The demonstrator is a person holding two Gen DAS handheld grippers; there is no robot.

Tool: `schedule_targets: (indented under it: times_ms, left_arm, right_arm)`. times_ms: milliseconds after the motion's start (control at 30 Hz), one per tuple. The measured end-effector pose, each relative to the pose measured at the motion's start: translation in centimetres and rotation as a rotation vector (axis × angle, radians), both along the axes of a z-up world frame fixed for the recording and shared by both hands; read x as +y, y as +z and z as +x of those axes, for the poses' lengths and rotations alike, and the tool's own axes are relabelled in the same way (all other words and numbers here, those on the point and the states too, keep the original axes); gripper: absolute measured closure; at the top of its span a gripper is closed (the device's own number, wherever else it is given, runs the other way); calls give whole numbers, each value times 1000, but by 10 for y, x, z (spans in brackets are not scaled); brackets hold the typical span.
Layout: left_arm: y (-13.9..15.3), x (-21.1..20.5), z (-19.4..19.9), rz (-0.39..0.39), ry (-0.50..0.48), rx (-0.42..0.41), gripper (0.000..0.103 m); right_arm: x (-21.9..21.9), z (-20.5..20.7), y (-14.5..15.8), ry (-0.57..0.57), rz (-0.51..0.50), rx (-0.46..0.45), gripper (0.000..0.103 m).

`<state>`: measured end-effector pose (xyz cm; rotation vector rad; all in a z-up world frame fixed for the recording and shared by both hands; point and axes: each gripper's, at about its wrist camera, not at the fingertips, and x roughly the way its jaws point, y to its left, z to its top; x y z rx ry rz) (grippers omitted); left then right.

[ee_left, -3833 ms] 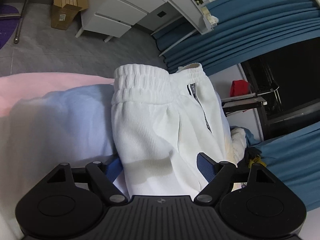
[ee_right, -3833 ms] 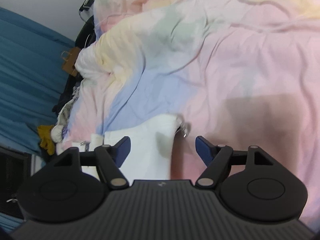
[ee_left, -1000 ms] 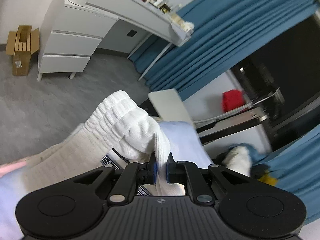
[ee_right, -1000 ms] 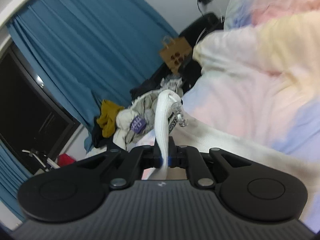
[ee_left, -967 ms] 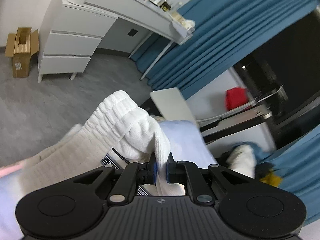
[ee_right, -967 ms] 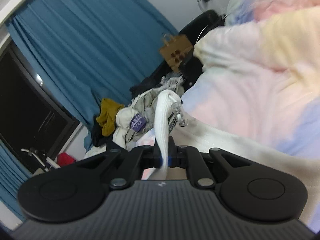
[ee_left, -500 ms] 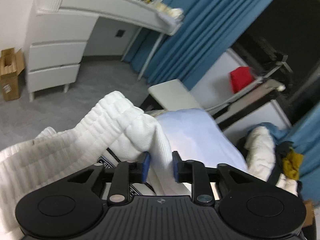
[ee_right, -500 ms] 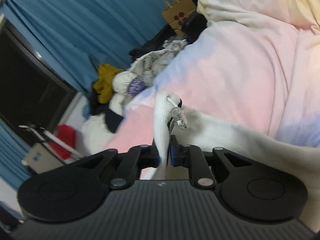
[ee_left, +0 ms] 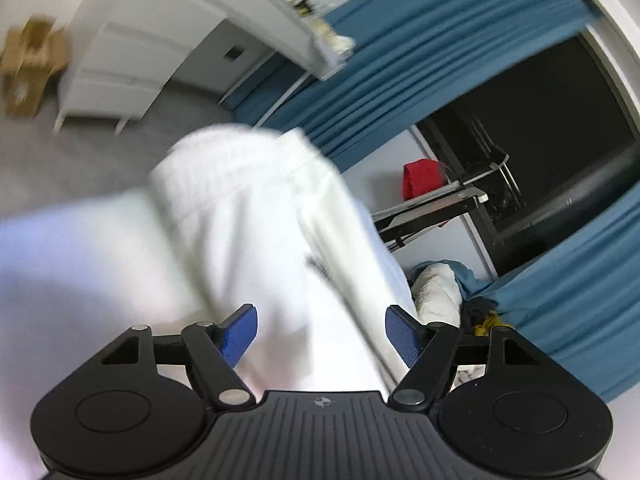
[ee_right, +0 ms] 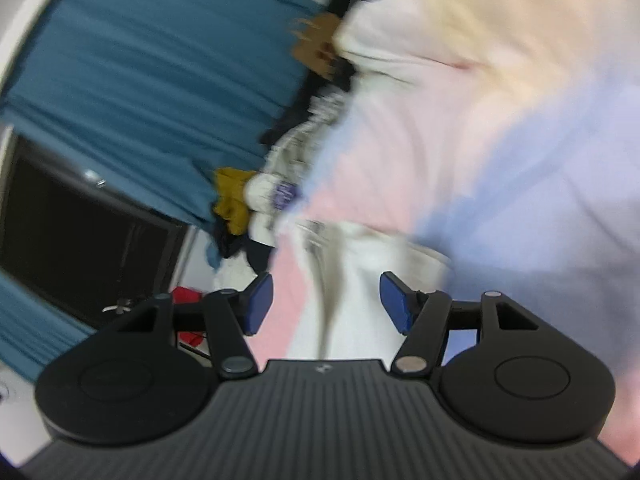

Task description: Fold clothes

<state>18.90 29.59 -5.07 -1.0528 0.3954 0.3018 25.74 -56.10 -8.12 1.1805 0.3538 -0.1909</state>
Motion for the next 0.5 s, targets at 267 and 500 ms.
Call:
schedule_targets:
  times_ms: [267, 500]
  left_arm:
    - [-47, 26, -2, -164, 28, 57, 28]
    - [-68, 43, 24, -160, 51, 23, 29]
  right_arm:
    - [-4, 12, -50, 118, 89, 94, 41]
    - [15, 54, -64, 196, 15, 75, 41]
